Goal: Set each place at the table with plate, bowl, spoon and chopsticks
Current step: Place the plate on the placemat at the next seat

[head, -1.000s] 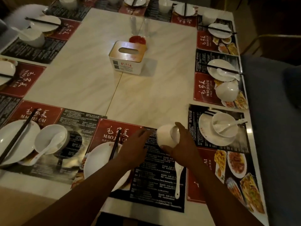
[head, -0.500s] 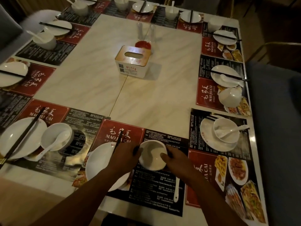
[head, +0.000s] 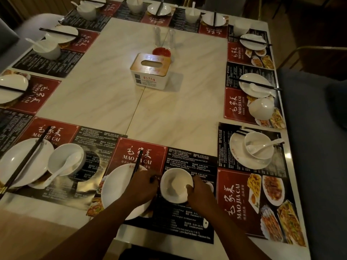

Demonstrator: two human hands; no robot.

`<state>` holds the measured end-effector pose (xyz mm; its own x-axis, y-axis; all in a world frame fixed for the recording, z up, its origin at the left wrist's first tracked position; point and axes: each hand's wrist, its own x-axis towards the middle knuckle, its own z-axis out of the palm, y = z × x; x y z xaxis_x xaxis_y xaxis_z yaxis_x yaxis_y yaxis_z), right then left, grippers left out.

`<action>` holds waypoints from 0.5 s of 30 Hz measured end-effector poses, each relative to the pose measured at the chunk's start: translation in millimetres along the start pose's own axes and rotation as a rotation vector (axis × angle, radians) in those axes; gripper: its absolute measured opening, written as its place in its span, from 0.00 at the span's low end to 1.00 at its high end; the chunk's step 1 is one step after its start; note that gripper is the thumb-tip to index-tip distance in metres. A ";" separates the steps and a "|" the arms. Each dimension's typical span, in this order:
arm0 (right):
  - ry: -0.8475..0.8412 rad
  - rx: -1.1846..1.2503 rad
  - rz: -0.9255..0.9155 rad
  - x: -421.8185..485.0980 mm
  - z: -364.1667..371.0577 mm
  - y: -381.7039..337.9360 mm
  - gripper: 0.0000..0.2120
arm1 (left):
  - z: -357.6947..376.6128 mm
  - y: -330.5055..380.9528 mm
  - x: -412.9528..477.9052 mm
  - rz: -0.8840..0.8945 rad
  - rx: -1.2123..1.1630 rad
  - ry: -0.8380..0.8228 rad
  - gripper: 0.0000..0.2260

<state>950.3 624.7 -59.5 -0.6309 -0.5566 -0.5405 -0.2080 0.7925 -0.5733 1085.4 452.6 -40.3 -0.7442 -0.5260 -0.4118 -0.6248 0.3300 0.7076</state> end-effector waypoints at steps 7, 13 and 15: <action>0.018 0.132 0.054 -6.4 8.3 2.2 0.13 | -8.5 -16.7 -6.8 0.025 0.096 0.153 0.09; 0.017 0.157 0.046 -6.6 10.0 2.5 0.13 | -3.3 -16.5 -10.5 0.017 0.043 0.099 0.09; 0.015 0.144 0.047 -5.6 10.6 3.9 0.14 | -0.6 -13.0 -12.6 0.015 0.009 0.079 0.11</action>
<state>961.0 628.3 -65.2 -0.6486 -0.5154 -0.5600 -0.0693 0.7728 -0.6309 1103.0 454.4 -44.0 -0.7325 -0.5812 -0.3544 -0.6162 0.3448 0.7081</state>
